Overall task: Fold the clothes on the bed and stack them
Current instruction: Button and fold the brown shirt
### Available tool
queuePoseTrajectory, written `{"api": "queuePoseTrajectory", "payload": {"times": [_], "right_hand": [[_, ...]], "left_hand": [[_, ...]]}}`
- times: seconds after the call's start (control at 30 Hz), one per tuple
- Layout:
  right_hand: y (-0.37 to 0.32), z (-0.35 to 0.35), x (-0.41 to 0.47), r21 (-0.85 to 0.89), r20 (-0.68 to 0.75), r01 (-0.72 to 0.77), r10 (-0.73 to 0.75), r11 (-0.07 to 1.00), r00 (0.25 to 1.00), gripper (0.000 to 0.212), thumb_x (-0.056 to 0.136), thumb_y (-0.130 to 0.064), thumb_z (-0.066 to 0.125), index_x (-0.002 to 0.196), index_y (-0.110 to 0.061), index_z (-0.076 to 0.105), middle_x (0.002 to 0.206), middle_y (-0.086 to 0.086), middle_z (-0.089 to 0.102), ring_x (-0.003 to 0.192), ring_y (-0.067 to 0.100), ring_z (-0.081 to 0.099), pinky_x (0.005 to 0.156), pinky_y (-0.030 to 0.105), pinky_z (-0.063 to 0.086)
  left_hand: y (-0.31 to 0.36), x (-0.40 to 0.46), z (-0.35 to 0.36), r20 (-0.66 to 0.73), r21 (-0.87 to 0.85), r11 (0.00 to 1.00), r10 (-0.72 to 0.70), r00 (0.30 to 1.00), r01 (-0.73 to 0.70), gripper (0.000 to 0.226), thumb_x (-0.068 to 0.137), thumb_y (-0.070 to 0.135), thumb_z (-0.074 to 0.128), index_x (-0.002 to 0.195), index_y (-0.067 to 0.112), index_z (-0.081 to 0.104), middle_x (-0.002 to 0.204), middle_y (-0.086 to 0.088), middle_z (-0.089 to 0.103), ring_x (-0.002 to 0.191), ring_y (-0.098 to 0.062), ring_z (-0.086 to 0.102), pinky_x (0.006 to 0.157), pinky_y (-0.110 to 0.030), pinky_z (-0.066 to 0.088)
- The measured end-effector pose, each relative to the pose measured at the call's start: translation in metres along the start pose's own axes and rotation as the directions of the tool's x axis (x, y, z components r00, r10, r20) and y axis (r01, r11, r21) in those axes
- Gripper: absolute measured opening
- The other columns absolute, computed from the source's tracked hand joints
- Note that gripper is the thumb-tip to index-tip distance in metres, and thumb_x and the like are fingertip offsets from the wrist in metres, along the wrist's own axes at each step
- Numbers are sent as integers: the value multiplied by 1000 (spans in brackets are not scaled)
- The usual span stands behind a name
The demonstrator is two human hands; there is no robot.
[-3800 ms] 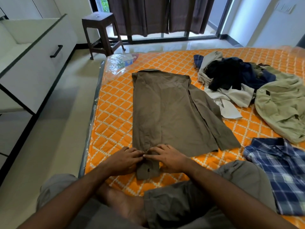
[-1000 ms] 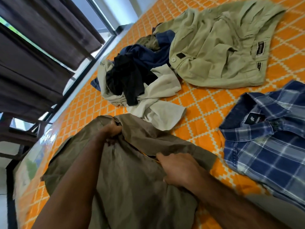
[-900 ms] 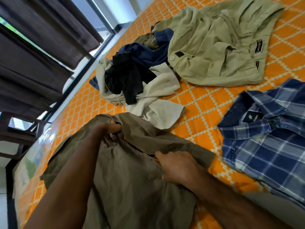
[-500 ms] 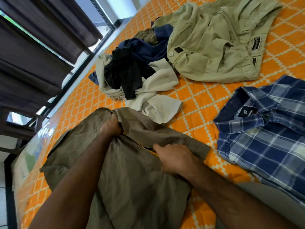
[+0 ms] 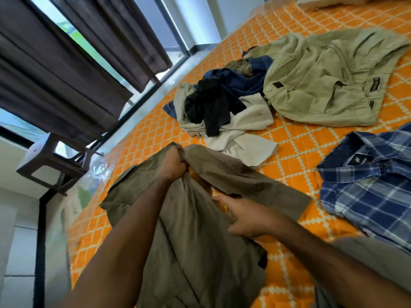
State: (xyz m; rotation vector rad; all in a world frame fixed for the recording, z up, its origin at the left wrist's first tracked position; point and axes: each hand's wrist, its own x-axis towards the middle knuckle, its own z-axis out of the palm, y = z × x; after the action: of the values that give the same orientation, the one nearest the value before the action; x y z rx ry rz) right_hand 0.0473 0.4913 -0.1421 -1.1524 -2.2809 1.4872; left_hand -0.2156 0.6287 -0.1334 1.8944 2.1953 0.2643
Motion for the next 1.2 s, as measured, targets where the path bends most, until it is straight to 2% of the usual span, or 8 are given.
{"api": "queuePoseTrajectory", "payload": {"times": [0.2, 0.37, 0.5, 0.7, 0.9, 1.03, 1.1, 1.2], "right_hand": [[-45, 57, -6, -338, 51, 105, -94, 935, 994, 95, 82, -20, 69, 158, -30, 13, 135, 16, 58, 120, 37, 58, 91, 42, 51], [-64, 106, -3, -500, 85, 137, -108, 855, 990, 92, 89, -24, 64, 160, -21, 6, 127, 17, 64, 116, 38, 63, 91, 44, 50], [-60, 152, 2, -566, 156, 157, -81, 810, 984, 91, 95, -34, 59, 160, -11, 0, 121, 18, 67, 109, 37, 67, 86, 45, 51], [-58, 169, -4, -629, 277, 178, 4, 757, 961, 104, 91, -24, 65, 158, -6, -12, 131, 23, 56, 111, 39, 63, 79, 42, 43], [-69, 158, -9, -671, 345, 246, 1, 699, 939, 98, 93, -19, 64, 159, -3, -7, 134, 25, 53, 113, 42, 60, 83, 47, 46], [-69, 162, -6, -566, 445, 156, 141, 809, 884, 110, 88, -21, 66, 157, -14, -19, 145, 25, 46, 120, 43, 58, 99, 53, 45], [-65, 146, 7, -463, 518, 98, 179, 881, 836, 102, 90, -27, 65, 160, -19, -9, 140, 25, 54, 117, 40, 62, 100, 49, 49], [-57, 100, 37, -286, 447, 72, 67, 956, 892, 48, 93, -18, 57, 141, -13, 52, 117, 16, 71, 100, 32, 71, 84, 37, 55]], "left_hand": [[-53, -47, -13, -21, 341, 928, 169, 985, -151, 67, 90, 11, 54, 150, 15, 24, 136, -18, 50, 103, -40, 62, 74, -54, 55], [-89, -90, -16, -37, 609, 790, 119, 992, -72, 46, 90, 14, 57, 134, 9, 42, 114, -11, 57, 84, -35, 64, 59, -44, 51], [-121, -114, 5, -33, 712, 702, 75, 997, -29, 49, 93, 18, 54, 140, 11, 44, 114, -7, 59, 89, -33, 67, 68, -42, 49], [-141, -128, 35, 11, 670, 742, -46, 999, 26, 57, 102, 20, 38, 155, 9, 22, 137, -9, 45, 115, -31, 53, 84, -44, 46], [-151, -131, 31, -93, 357, 930, -55, 994, 85, 62, 90, 19, 54, 149, 12, 34, 129, -11, 48, 111, -33, 50, 84, -43, 44], [-153, -136, 32, -43, 395, 914, -81, 996, 91, 61, 92, 27, 51, 149, 18, 32, 130, -6, 47, 115, -29, 49, 90, -43, 41], [-150, -135, 28, -12, 365, 924, -113, 994, 109, 59, 93, 32, 48, 148, 20, 32, 132, -5, 46, 120, -29, 47, 96, -46, 38], [-147, -130, 14, -63, 332, 930, -142, 988, 155, 39, 94, 36, 46, 130, 22, 47, 128, -4, 52, 120, -28, 48, 96, -49, 35]]}}
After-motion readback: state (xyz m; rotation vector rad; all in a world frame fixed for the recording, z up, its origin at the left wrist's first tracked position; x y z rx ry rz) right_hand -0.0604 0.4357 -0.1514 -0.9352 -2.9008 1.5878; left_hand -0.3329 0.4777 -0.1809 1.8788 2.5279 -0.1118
